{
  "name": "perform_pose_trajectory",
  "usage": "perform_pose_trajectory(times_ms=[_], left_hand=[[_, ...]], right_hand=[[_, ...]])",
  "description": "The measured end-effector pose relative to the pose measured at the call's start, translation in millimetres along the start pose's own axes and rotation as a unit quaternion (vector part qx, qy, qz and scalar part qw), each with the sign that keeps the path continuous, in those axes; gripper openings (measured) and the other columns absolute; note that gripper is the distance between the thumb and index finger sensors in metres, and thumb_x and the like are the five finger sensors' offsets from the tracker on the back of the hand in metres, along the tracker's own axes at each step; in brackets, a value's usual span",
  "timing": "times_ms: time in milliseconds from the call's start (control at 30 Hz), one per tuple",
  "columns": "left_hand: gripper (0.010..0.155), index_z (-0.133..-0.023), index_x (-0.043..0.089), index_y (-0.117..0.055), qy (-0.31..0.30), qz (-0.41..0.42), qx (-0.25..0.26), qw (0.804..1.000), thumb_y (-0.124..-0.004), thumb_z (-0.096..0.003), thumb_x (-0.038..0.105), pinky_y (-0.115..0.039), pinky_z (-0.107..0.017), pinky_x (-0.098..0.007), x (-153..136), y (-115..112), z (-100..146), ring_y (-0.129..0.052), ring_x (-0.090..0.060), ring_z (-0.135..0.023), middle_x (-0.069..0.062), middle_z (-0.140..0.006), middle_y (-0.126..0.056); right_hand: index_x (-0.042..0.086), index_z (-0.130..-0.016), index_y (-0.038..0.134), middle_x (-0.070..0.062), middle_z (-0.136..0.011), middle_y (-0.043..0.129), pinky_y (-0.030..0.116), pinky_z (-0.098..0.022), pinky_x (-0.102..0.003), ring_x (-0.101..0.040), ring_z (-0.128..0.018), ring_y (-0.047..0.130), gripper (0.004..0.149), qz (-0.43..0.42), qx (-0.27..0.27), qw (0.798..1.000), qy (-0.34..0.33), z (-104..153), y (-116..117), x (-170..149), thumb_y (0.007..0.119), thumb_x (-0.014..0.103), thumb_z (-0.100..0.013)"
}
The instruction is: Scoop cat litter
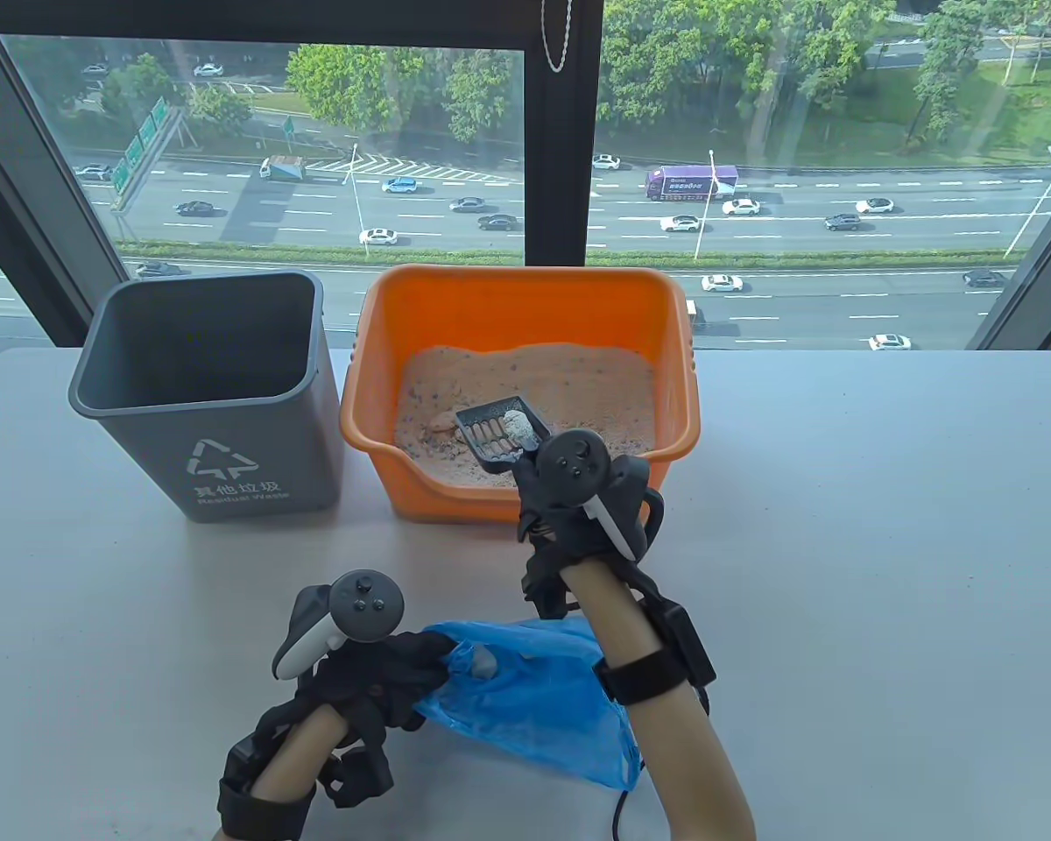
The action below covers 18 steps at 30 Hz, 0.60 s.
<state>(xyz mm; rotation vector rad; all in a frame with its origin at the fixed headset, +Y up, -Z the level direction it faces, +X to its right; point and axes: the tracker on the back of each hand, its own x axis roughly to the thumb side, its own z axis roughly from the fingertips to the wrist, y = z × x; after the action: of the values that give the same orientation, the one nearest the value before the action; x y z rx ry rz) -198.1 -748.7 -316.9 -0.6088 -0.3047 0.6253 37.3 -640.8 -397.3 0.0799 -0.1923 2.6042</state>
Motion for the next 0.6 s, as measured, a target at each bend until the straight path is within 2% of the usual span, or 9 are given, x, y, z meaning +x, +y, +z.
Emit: perform_pose_trajectory(times_ms=[100,400,600], left_hand=[[0.041,-0.096,0.03,-0.068,0.0,0.0,0.003,1.0,-0.069,-0.0546,0.027,-0.083,-0.028,-0.027,0,0,0,-0.099,-0.011,-0.035,-0.018,-0.09,-0.073],[0.041,-0.096,0.029,-0.068,0.001,-0.004,0.001,1.0,-0.069,-0.0546,0.026,-0.083,-0.027,-0.027,2,-1,0,-0.099,-0.011,-0.035,-0.018,-0.09,-0.073],[0.041,-0.096,0.029,-0.068,0.0,0.0,0.003,1.0,-0.069,-0.0546,0.026,-0.083,-0.027,-0.028,3,-1,0,-0.099,-0.012,-0.035,-0.018,-0.09,-0.073]], right_hand=[[0.001,-0.09,0.068,-0.019,-0.061,0.087,0.083,-0.016,-0.032,-0.003,-0.006,0.08,0.058,0.013,0.032,0.999,-0.039,32,-11,0,0.073,0.038,-0.046],[0.0,-0.091,0.068,-0.022,-0.061,0.086,0.083,-0.017,-0.034,-0.004,-0.007,0.081,0.058,0.005,0.163,0.983,-0.088,117,-49,-6,0.074,0.037,-0.047],[-0.001,-0.09,0.071,-0.024,-0.061,0.087,0.083,-0.017,-0.036,-0.005,-0.007,0.081,0.057,-0.013,0.251,0.962,-0.108,145,-63,-13,0.076,0.036,-0.047]])
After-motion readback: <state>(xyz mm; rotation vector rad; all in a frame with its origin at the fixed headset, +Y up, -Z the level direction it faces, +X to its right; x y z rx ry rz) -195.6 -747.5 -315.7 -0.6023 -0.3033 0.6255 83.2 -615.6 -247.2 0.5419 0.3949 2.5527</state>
